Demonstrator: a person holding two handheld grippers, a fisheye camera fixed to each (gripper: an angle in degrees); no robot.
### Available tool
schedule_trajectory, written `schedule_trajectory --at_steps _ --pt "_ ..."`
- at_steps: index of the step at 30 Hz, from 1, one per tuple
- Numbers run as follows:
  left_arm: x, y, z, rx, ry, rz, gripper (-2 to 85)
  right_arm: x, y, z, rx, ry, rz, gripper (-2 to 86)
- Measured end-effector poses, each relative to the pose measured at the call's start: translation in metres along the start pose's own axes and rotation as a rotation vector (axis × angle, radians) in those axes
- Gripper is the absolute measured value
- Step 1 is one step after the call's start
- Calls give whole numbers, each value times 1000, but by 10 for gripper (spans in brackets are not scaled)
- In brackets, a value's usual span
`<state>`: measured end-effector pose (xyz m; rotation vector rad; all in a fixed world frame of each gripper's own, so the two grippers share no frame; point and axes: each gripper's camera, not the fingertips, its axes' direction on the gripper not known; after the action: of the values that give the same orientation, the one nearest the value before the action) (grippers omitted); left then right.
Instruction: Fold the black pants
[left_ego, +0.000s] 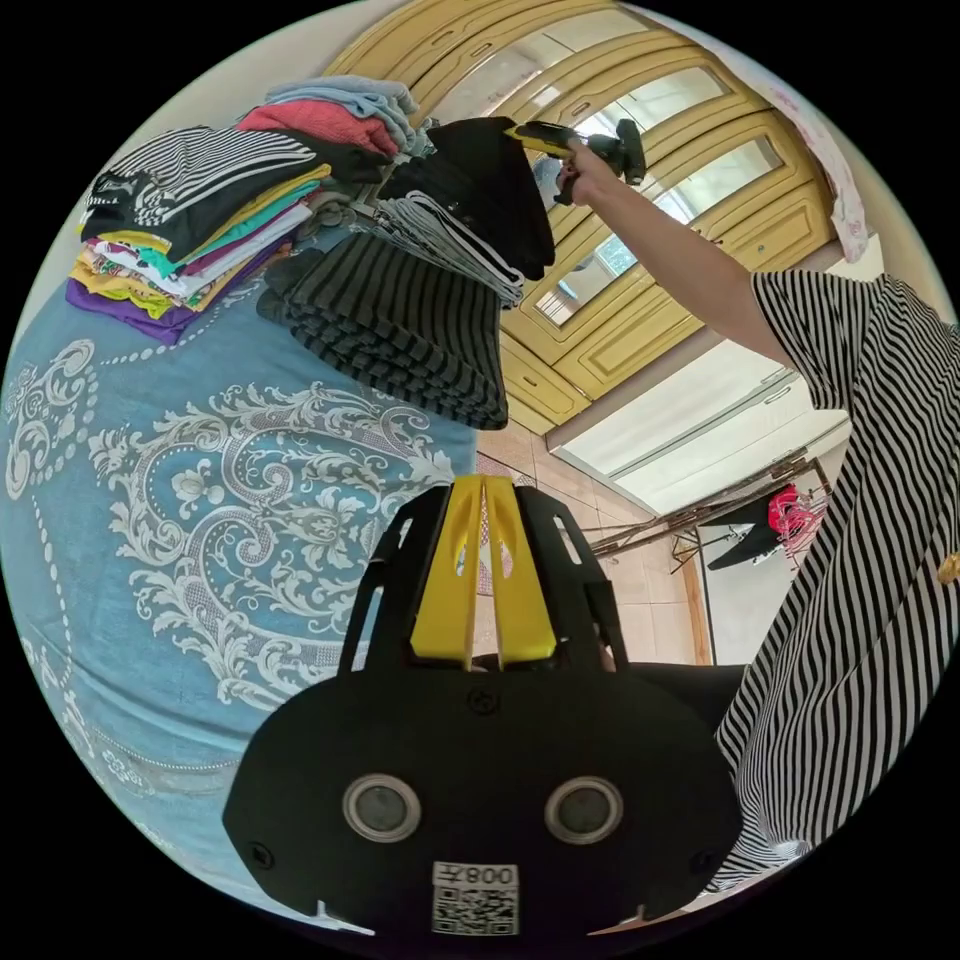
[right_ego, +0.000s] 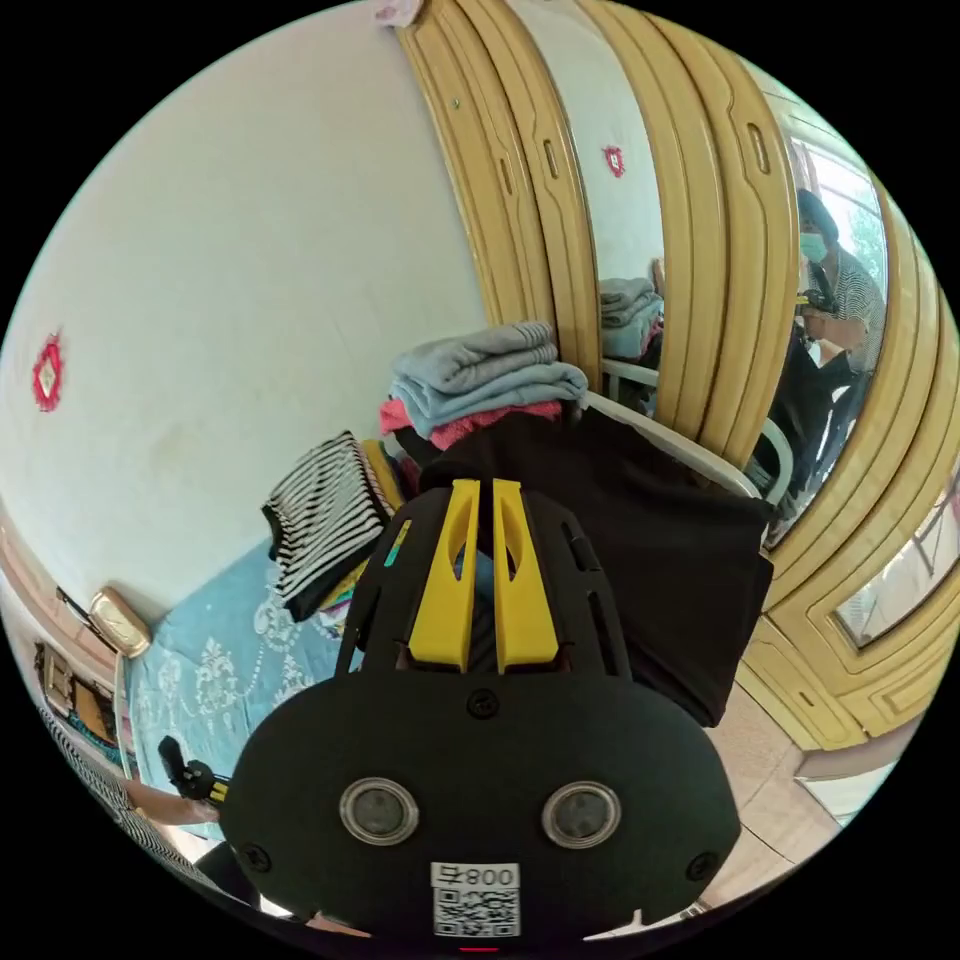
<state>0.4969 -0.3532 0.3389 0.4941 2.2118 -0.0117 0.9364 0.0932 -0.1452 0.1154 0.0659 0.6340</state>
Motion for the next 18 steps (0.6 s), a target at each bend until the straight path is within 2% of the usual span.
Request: schedule_trajectory --at_steps 5,9,11,14,18 --pt "43 -14 -41 88 -26 19 6 -47 36 -97 163 -319 -40 19" --pt "91 -32 -92 210 -89 66 20 -94 64 -142 229 -477 -95 19" --pt "116 -37 -117 270 -110 74 34 -127 86 -168 282 -624 -128 19" --pt "166 -34 -160 366 -161 79 60 -178 112 -193 281 -701 -214 19" --pt "254 -13 -211 459 -260 75 68 -226 149 -210 219 -865 -172 18"
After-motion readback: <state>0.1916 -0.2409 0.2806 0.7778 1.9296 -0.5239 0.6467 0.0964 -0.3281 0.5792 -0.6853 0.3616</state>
